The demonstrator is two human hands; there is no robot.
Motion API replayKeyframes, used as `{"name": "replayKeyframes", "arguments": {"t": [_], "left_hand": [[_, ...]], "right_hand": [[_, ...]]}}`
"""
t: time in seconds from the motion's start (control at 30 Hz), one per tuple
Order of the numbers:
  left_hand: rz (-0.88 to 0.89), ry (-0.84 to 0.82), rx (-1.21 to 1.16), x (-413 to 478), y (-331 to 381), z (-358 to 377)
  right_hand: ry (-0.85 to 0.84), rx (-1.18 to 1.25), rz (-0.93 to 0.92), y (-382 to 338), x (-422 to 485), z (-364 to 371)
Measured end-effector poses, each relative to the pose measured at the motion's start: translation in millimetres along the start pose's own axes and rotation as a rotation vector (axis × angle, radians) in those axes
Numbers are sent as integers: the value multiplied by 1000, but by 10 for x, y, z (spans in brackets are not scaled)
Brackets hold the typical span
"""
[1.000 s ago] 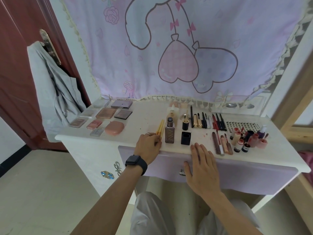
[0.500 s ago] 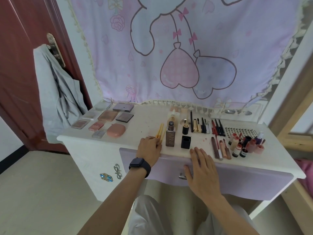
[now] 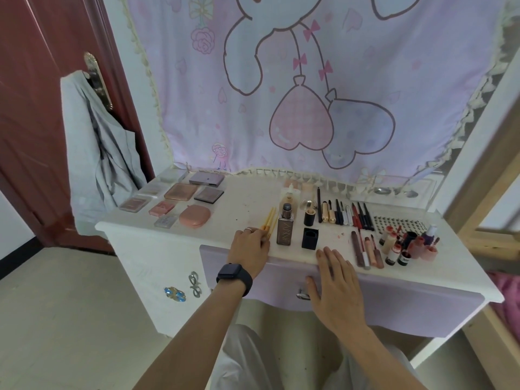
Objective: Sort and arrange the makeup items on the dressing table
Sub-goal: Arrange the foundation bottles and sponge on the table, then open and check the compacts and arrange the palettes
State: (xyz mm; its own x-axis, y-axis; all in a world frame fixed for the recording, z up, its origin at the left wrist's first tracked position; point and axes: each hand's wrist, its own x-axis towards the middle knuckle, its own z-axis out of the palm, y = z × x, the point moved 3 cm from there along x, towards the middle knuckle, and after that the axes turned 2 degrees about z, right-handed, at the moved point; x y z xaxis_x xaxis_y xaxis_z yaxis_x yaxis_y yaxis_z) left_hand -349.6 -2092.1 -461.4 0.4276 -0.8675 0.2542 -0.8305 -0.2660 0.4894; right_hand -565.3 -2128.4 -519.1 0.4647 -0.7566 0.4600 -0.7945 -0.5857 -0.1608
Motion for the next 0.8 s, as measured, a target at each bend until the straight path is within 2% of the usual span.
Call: {"name": "replayKeyframes", "arguments": {"t": [0.43, 0.57, 0.8], "left_hand": [[73, -12, 11, -84, -112, -199], [-2, 58, -16, -122, -390, -408], [-158, 155, 34, -49, -989, -817]], "right_hand": [[-84, 48, -12, -20, 14, -188], [-13, 138, -102, -233, 13, -318], [-39, 250, -313, -1119, 352, -183]]}}
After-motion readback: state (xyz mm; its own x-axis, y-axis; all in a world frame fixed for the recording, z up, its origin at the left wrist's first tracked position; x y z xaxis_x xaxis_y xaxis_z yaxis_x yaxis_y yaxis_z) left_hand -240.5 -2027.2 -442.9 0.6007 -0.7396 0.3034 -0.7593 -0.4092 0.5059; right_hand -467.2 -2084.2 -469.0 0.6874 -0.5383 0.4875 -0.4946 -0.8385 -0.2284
